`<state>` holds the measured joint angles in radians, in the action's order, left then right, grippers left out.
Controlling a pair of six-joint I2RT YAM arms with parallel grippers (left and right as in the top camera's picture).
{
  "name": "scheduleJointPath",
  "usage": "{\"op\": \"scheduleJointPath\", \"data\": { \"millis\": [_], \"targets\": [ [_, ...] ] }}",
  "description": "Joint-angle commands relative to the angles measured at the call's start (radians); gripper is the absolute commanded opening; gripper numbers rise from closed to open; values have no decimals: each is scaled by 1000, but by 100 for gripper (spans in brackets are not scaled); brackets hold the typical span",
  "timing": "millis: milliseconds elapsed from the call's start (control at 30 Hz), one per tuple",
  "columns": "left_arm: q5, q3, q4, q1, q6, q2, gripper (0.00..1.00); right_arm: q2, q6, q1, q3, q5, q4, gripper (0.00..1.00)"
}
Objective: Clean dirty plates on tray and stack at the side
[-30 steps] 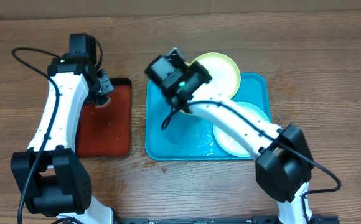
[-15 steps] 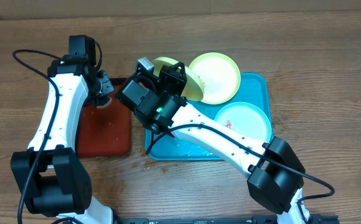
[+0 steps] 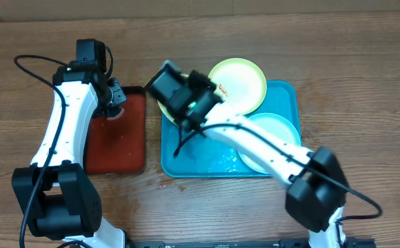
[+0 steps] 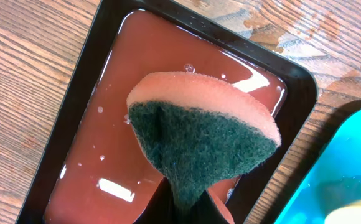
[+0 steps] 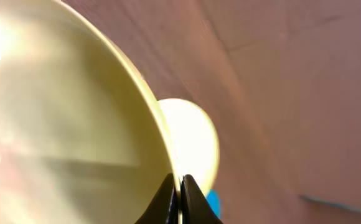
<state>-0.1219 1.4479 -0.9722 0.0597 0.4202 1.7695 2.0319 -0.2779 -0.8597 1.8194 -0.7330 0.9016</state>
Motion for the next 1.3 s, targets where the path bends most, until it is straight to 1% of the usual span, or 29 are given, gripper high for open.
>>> {"op": "scheduleJointPath", "data": {
  "millis": [0, 100, 133, 233, 267, 300, 433, 600, 700, 800, 900, 1033, 1133, 1167, 1200, 1233, 1267],
  "targets": [
    [11, -6, 4, -1, 14, 5, 4, -107, 97, 174, 46, 473, 61, 4],
    [11, -6, 4, -1, 14, 5, 4, -109, 232, 327, 46, 638, 98, 4],
    [11, -6, 5, -1, 14, 5, 4, -109, 272, 394, 46, 728, 112, 4],
    [11, -6, 5, -1, 14, 5, 4, -108, 290, 576, 46, 999, 150, 4],
    [11, -6, 5, -1, 14, 5, 4, -105, 290, 700, 46, 1125, 177, 4],
    [11, -6, 4, -1, 14, 5, 4, -103, 290, 776, 46, 1160, 192, 4],
    [11, -6, 5, -1, 14, 5, 4, -84, 291, 1001, 45, 1161, 232, 4],
    [11, -6, 7, -1, 14, 5, 4, -46, 336, 1206, 22, 1118, 233, 4],
    [11, -6, 9, -1, 14, 5, 4, -11, 397, 1289, -14, 1046, 201, 4],
    [11, -6, 9, -1, 14, 5, 4, 29, 432, 1348, -74, 1048, 138, 4],
    [11, -6, 9, -1, 14, 5, 4, 53, 432, 1364, -113, 1027, 84, 4],
    [11, -6, 8, -1, 14, 5, 4, 71, 455, 1365, -188, 939, -15, 4],
    [11, -6, 8, -1, 14, 5, 4, 72, 469, 1360, -237, 935, -54, 4],
    [11, -6, 8, -1, 14, 5, 4, 72, 470, 1359, -245, 935, -59, 7],
    [11, -6, 9, -1, 14, 5, 4, 72, 469, 1356, -248, 935, -58, 14],
    [11, -6, 9, -1, 14, 5, 4, 72, 469, 1354, -248, 935, -55, 18],
    [11, -6, 9, -1, 14, 5, 4, 71, 470, 1352, -246, 937, -51, 19]
  ]
}}
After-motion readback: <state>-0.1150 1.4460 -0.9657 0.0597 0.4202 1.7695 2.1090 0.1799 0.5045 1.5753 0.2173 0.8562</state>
